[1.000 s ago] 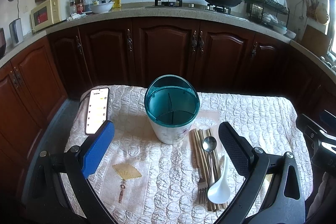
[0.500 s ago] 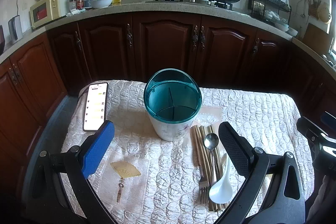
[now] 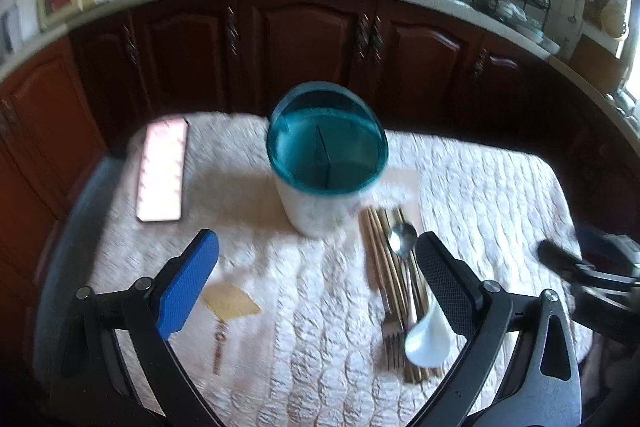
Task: Organize utensils
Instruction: 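Grasp the white ceramic spoon with the right gripper while the left gripper grasps a chopstick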
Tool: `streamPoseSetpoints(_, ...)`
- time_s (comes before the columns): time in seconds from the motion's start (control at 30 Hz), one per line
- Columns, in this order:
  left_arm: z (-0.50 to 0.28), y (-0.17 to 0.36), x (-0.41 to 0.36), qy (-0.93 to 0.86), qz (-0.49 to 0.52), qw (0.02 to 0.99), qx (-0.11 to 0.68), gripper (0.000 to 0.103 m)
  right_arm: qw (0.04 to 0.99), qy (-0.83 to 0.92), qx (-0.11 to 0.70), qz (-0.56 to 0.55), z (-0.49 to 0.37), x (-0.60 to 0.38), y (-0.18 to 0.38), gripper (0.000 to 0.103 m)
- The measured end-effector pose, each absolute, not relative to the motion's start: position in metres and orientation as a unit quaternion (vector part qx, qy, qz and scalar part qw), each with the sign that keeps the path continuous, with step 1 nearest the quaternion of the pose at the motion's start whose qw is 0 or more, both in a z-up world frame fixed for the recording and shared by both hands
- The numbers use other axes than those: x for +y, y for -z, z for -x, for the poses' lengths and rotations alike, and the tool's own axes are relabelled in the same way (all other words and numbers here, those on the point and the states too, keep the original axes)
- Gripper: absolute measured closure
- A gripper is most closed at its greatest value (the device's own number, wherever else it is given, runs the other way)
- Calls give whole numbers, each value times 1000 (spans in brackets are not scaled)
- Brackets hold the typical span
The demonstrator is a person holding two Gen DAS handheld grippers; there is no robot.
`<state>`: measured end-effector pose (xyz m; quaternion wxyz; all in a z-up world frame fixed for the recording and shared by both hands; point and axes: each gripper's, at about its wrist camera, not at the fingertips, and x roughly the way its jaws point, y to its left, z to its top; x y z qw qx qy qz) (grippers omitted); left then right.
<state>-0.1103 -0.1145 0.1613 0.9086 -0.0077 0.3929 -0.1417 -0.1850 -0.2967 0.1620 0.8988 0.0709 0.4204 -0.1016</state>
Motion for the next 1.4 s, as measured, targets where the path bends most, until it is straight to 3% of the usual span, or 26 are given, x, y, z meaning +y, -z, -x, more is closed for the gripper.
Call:
streamPoseSetpoints(0.1, 102, -138, -112, 165, 27, 886, 433, 21, 873, 53, 468, -129, 172, -305, -122, 47)
streamPoseSetpoints(0.47, 70, -77, -147, 225, 47, 831, 506, 41, 799, -2, 530, -285, 128, -333, -20, 62)
streamPoseSetpoints(0.53, 61, -68, -154, 229, 52, 824, 515, 48, 788, -19, 527, -319, 123, -338, -9, 68)
streamPoseSetpoints(0.6, 52, -57, -162, 228, 54, 817, 526, 53, 784, -28, 526, -330, 119, -338, -3, 84)
streamPoseSetpoints(0.8, 36, -32, -183, 238, 54, 796, 554, 86, 791, -39, 516, -325, 124, -340, -11, 93)
streamPoseSetpoints(0.9, 34, -31, -189, 250, 57, 794, 551, 93, 795, -37, 510, -325, 132, -349, -19, 93)
streamPoseSetpoints(1.4, 104, -37, -138, 253, -15, 771, 584, 97, 790, -12, 539, -292, 184, -365, -26, 93)
